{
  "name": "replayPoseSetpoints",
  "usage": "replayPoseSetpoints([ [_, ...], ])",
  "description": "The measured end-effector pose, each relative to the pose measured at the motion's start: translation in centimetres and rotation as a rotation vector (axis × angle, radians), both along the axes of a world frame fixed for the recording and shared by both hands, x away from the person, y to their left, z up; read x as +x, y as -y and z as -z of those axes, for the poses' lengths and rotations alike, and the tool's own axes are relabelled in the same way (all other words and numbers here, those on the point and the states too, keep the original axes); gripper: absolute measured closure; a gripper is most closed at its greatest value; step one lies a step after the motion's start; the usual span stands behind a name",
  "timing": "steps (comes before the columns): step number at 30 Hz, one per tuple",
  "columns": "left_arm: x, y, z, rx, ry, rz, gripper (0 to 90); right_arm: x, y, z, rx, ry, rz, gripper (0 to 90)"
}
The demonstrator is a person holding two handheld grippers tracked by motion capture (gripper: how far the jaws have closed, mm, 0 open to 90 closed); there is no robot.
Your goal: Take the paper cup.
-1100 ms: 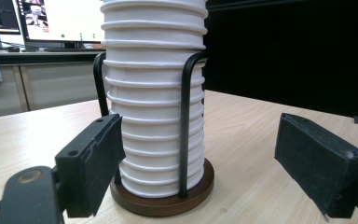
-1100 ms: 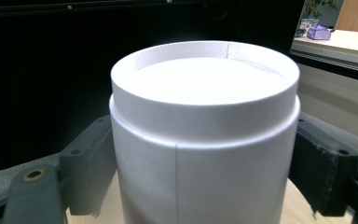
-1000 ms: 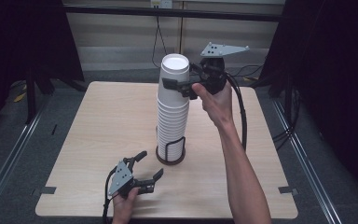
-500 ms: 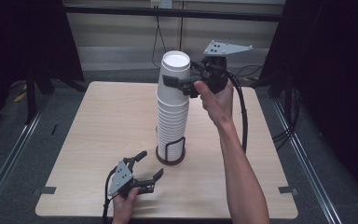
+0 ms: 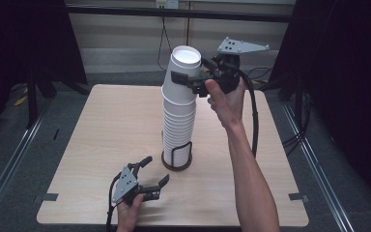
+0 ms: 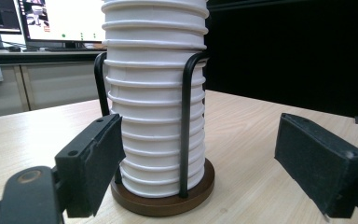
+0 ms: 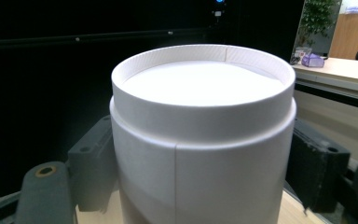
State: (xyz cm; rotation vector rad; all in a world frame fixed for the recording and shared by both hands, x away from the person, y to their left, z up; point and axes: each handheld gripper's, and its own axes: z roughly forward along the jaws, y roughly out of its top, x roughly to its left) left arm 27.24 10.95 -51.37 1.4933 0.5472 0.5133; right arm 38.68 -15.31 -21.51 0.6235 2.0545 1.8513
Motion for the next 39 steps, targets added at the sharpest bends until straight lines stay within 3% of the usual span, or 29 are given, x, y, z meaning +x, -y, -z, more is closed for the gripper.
replayPoseSetpoints([
  [20, 0.0, 0.0, 0.0, 0.000, 0.002, 0.002, 15.3, -0.9, 0.9, -1.5, 0.084, 0.070, 0.030, 22.0],
  [39, 0.0, 0.0, 0.0, -0.002, 0.001, 0.001, 15.3, -1.8, 2.4, -2.9, 0.153, 0.105, 0.036, 22.1],
])
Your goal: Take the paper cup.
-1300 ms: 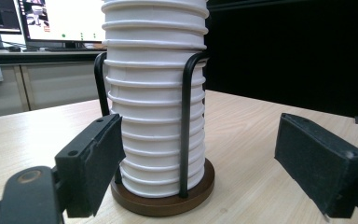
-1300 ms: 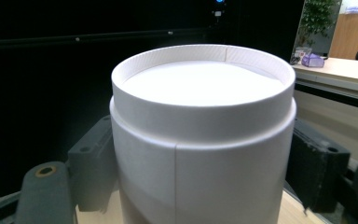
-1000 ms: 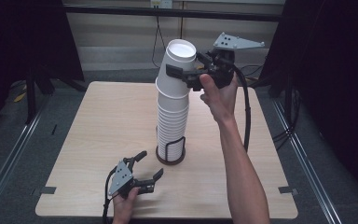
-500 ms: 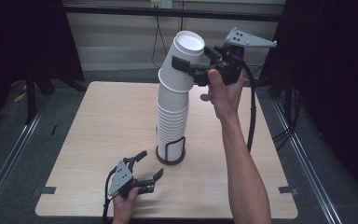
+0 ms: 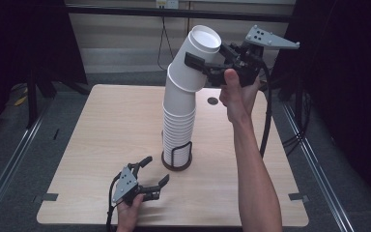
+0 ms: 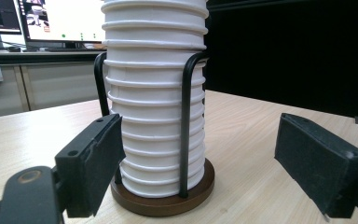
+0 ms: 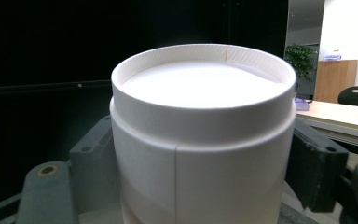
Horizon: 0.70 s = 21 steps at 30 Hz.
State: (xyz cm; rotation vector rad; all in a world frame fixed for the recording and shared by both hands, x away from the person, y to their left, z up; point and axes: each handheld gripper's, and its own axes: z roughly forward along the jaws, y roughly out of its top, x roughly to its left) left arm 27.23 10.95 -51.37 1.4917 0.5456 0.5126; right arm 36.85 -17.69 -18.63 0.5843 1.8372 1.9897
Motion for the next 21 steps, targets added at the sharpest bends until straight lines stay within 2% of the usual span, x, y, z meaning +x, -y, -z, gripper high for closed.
replayPoseSetpoints([
  [12, 0.0, 0.0, 0.0, 0.001, 0.001, 0.000, 15.3, -0.6, 1.3, -0.3, 0.020, 0.001, 0.018, 22.2],
  [21, 0.0, 0.0, 0.0, 0.001, 0.001, -0.002, 15.3, -1.4, 3.2, -0.2, 0.039, 0.007, 0.043, 22.2],
])
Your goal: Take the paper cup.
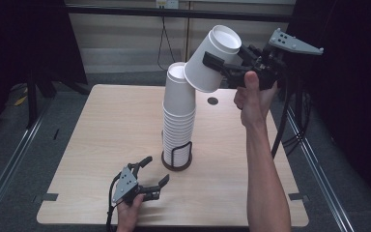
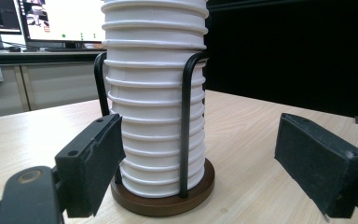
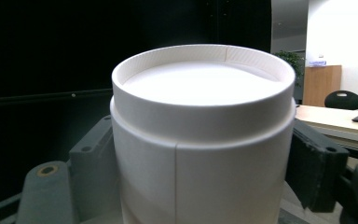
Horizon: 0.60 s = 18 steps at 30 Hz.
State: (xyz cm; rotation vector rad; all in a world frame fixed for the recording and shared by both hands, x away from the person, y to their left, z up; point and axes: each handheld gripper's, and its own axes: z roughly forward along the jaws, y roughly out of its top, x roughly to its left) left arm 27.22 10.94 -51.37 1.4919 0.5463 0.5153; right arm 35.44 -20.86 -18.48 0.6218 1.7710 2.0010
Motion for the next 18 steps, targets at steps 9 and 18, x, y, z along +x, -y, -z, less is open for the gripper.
replayPoseSetpoints([
  [9, 0.0, 0.0, 0.0, 0.001, 0.000, 0.000, 15.3, -0.7, 1.5, 0.2, -0.008, 0.010, 0.033, 22.0],
  [18, 0.0, 0.0, 0.0, 0.001, -0.001, 0.001, 15.3, -1.3, 3.0, 0.9, -0.002, 0.001, 0.050, 22.0],
])
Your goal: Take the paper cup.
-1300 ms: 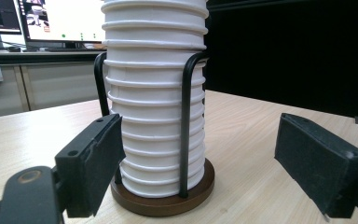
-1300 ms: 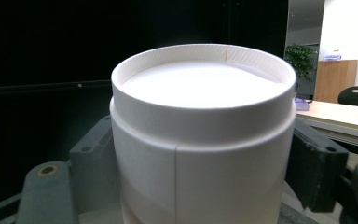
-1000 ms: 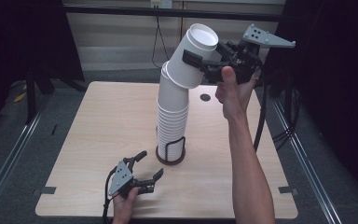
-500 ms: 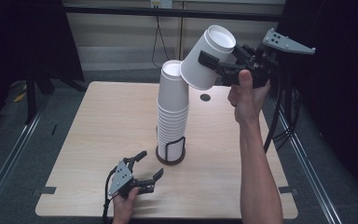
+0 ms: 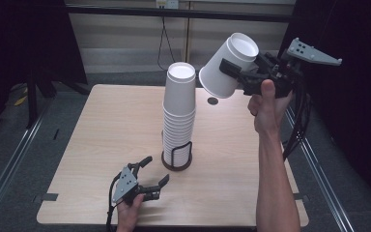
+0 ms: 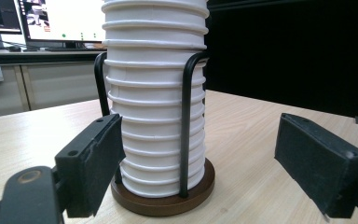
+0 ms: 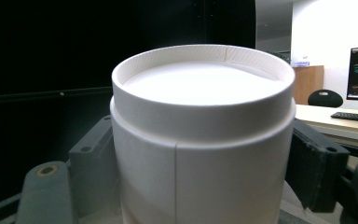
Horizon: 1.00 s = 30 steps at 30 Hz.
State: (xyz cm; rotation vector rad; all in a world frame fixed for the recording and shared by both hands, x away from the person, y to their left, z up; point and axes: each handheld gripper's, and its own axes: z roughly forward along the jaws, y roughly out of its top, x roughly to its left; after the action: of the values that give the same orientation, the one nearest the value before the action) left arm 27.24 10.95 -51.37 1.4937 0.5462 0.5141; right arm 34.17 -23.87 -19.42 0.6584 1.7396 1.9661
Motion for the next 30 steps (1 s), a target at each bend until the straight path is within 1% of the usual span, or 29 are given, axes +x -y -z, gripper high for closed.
replayPoseSetpoints([
  [2, 0.0, 0.0, 0.0, -0.001, -0.001, 0.000, 15.3, -0.2, 0.4, 0.3, -0.006, -0.004, 0.007, 22.0],
  [7, 0.0, 0.0, 0.0, 0.001, -0.002, -0.003, 15.3, -0.3, 0.8, 1.0, -0.007, -0.016, 0.007, 22.0],
  [8, -0.1, 0.1, 0.0, -0.014, -0.015, -0.010, 15.1, -0.4, 1.0, 1.4, -0.008, -0.024, 0.007, 22.0],
  [9, 0.0, 0.1, 0.0, 0.000, -0.005, -0.008, 15.1, -0.4, 1.0, 1.4, -0.008, -0.024, 0.007, 22.0],
  [10, 0.1, 0.0, 0.0, 0.006, -0.005, -0.002, 15.1, -0.4, 1.0, 1.7, -0.008, -0.028, 0.007, 22.0],
  [13, 0.0, 0.1, 0.0, 0.007, -0.008, -0.015, 15.1, -0.5, 1.1, 2.4, -0.019, -0.040, 0.015, 22.0],
  [14, 0.1, 0.2, -0.1, 0.014, -0.006, -0.012, 15.1, -0.5, 1.2, 2.7, -0.019, -0.043, 0.013, 22.0],
  [16, 0.1, 0.1, -0.1, 0.010, -0.011, -0.003, 15.1, -0.6, 1.3, 3.1, -0.019, -0.048, 0.013, 22.0],
  [17, 0.1, 0.2, 0.0, 0.002, -0.020, -0.005, 15.1, -0.7, 1.3, 3.6, -0.023, -0.053, 0.015, 22.0],
  [18, 0.1, 0.2, 0.0, 0.002, -0.021, -0.007, 15.1, -0.7, 1.3, 3.6, -0.023, -0.053, 0.015, 22.0],
  [19, 0.1, 0.2, -0.1, 0.013, -0.010, -0.008, 15.2, -0.7, 1.3, 3.8, -0.022, -0.058, 0.012, 22.0],
  [20, 0.1, 0.2, -0.1, 0.012, -0.007, -0.010, 15.3, -0.7, 1.3, 4.4, -0.026, -0.067, 0.013, 22.0],
  [22, 0.1, 0.1, -0.1, 0.008, -0.007, -0.012, 15.3, -0.7, 1.3, 4.7, -0.024, -0.069, 0.010, 22.0],
  [23, 0.0, 0.1, 0.0, 0.004, -0.012, -0.017, 15.3, -0.8, 1.3, 5.0, -0.027, -0.077, 0.007, 22.0],
  [24, 0.0, 0.1, 0.0, 0.011, -0.006, -0.017, 15.3, -0.8, 1.2, 5.4, -0.033, -0.082, 0.008, 22.0],
  [25, 0.0, 0.1, 0.0, 0.009, -0.004, -0.009, 15.4, -0.8, 1.2, 5.8, -0.035, -0.088, 0.009, 22.0],
  [26, -0.2, 0.2, 0.0, -0.007, -0.022, -0.010, 15.4, -0.8, 1.2, 6.1, -0.034, -0.092, 0.005, 22.0],
  [27, -0.2, 0.2, 0.0, -0.009, -0.028, -0.008, 15.5, -0.9, 1.2, 6.4, -0.034, -0.097, 0.004, 22.0],
  [28, -0.1, 0.1, 0.0, -0.006, -0.025, -0.005, 15.5, -0.9, 1.3, 6.8, -0.032, -0.100, 0.003, 22.0],
  [29, 0.0, -0.1, 0.0, 0.008, -0.008, 0.002, 15.3, -1.0, 1.3, 7.2, -0.031, -0.108, 0.000, 22.0],
  [30, 0.0, -0.1, 0.0, 0.005, -0.012, 0.003, 15.3, -1.1, 1.3, 7.4, -0.033, -0.109, 0.000, 22.0],
])
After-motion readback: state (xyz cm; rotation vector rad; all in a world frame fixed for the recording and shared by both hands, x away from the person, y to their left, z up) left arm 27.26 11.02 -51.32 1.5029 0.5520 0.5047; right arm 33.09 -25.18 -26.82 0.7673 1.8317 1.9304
